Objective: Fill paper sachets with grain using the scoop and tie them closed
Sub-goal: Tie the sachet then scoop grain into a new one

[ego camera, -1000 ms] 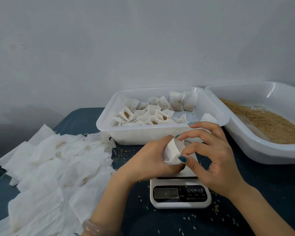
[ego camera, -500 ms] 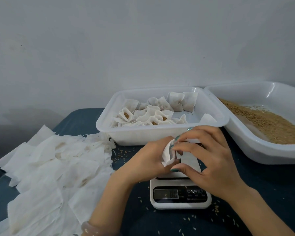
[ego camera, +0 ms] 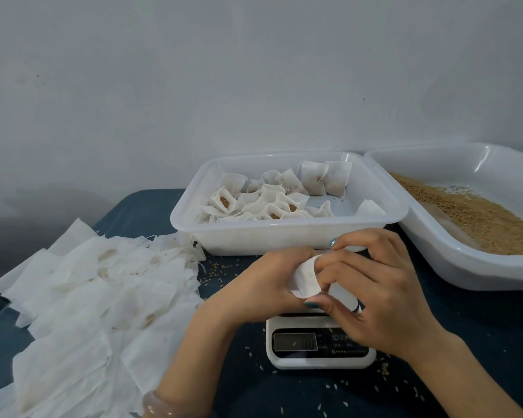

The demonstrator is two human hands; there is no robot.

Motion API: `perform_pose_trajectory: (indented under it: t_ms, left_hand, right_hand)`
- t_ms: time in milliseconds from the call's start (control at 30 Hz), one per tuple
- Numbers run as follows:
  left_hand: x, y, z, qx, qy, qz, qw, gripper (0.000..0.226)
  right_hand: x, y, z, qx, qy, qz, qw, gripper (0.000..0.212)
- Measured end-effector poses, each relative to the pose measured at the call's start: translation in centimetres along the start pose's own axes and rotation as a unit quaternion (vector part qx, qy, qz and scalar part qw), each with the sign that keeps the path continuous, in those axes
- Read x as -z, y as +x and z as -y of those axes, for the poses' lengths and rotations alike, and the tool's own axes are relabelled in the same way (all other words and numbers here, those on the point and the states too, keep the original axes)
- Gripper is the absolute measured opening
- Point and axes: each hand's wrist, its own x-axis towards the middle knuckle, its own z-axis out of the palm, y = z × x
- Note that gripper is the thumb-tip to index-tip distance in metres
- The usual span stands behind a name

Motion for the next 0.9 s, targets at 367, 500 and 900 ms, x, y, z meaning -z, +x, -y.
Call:
perform_pose_trajectory:
  t_ms: [367, 500, 900]
  left_hand:
    - [-0.1, -0.3, -0.6, 0.024, -0.029, 0.0, 0.999, 0.013]
    - [0.4, -0.5, -0.8, 0.034, -0.037, 0.027, 0.998, 0.031]
    - [0.1, -0.3, 0.4, 0.036, 0.015, -0.041, 0.998, 0.024]
  right_hand:
    - [0.1, -0.1, -0.8, 0.004, -0.035, -0.026, 0.999, 0.023]
    - [0.3, 0.1, -0.9, 0.006, -0.044, -0.039, 0.998, 0.025]
    - [0.6, 0.2, -0.8, 0.011, -0.082, -0.049, 0.995, 0.019]
